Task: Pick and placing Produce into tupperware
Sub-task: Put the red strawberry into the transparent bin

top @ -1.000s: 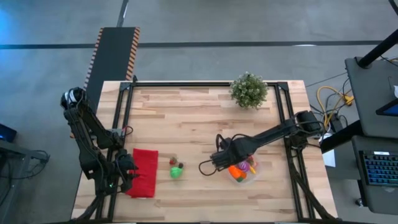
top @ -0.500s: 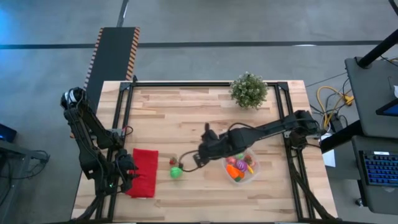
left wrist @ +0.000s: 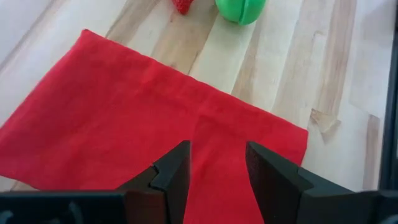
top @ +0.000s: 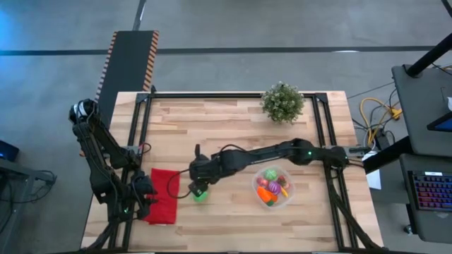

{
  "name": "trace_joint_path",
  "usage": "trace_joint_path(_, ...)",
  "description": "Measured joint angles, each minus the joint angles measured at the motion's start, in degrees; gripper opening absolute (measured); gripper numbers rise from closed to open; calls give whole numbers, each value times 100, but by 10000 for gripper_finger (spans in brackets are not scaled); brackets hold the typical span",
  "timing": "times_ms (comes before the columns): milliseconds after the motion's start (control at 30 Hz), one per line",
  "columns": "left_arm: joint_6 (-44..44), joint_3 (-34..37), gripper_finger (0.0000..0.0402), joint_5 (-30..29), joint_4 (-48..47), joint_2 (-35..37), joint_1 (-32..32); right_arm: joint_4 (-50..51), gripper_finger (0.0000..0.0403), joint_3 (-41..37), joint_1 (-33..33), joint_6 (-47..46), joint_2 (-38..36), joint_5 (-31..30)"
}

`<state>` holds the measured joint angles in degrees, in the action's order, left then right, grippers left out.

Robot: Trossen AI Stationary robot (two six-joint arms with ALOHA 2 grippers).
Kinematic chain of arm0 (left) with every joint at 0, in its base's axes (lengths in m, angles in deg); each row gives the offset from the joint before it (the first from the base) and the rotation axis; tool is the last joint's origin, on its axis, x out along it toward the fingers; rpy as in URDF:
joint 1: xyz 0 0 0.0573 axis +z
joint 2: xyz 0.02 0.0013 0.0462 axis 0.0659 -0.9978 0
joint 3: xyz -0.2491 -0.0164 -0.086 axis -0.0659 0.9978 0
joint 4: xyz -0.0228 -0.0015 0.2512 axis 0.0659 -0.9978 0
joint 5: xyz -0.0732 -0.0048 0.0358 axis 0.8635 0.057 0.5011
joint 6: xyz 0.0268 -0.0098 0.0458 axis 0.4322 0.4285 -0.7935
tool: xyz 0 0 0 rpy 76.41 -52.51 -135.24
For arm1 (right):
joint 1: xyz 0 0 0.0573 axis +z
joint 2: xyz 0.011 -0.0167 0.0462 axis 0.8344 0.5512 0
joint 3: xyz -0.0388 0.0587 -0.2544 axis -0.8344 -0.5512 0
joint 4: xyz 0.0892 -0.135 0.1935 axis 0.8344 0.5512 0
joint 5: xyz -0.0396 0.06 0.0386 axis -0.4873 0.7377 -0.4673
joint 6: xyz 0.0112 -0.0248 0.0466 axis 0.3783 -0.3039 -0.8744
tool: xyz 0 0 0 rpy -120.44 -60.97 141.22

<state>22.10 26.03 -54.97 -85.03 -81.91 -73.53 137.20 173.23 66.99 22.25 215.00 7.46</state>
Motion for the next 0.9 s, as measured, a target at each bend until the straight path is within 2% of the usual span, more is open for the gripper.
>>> trace_joint_path(133, -1, 0, 139, 92, 0, 2, 0, -421, 228, -356, -7, 183, 48, 296)
trace_joint_path(400, -3, 7, 139, 105, -3, -9, -2, -1053, 228, -688, -70, 924, 81, 44)
trace_joint_path(667, -2, 7, 139, 103, 1, -9, 0, -2169, 228, -1195, -301, 1054, 81, 260)
trace_joint_path(900, -205, 7, 139, -107, 224, -9, 85, -1910, 228, -1165, -310, 902, -75, 190)
